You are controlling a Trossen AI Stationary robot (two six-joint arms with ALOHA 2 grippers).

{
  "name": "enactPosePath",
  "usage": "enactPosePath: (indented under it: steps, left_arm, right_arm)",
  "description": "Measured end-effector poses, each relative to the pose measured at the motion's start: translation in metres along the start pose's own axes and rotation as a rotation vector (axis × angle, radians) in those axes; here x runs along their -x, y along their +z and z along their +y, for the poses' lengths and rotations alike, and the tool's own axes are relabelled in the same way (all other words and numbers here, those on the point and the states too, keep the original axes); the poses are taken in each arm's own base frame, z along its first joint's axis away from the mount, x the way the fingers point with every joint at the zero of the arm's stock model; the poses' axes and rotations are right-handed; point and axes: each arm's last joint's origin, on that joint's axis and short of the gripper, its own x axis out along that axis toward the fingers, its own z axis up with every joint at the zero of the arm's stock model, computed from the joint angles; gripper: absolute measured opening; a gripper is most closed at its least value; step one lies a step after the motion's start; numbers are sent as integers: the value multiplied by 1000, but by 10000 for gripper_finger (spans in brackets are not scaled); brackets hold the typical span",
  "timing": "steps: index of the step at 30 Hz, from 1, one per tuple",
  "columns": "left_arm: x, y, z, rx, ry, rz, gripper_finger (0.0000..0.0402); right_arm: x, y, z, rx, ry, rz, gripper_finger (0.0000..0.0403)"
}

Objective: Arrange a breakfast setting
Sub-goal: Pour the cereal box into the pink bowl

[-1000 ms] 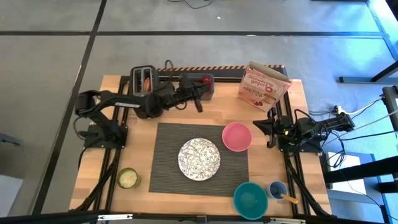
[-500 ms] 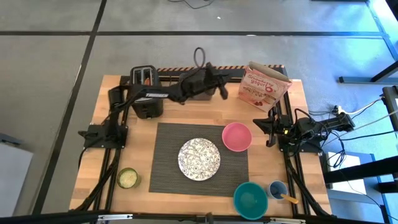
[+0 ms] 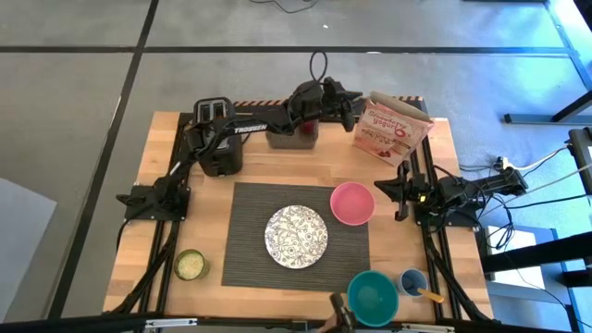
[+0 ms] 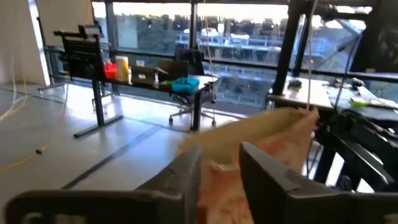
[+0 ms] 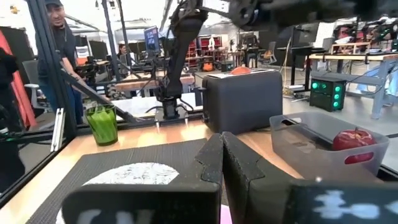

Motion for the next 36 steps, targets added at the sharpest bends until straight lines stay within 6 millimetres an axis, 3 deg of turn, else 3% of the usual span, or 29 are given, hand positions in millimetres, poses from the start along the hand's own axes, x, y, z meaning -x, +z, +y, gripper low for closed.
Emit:
enactPosePath:
  steps: [6, 10, 14, 22, 36]
  left_arm:
    - [-4, 3, 14, 44, -102, -8, 175]
    - [-13, -3, 17, 38, -103, -19, 192]
    - [-24, -20, 21, 37, -100, 0, 194]
    - [-40, -36, 36, 13, -165, -14, 195]
    - [-41, -40, 19, 25, -421, 11, 195]
  right_arm:
    - [0, 0, 1, 1, 28, 2, 0]
    - [0, 0, 1, 6, 18, 1, 0]
    - [0, 0, 1, 7, 18, 1, 0]
    - [0, 0, 0, 6, 18, -2, 0]
    - [0, 0, 0, 23, 10, 0, 0]
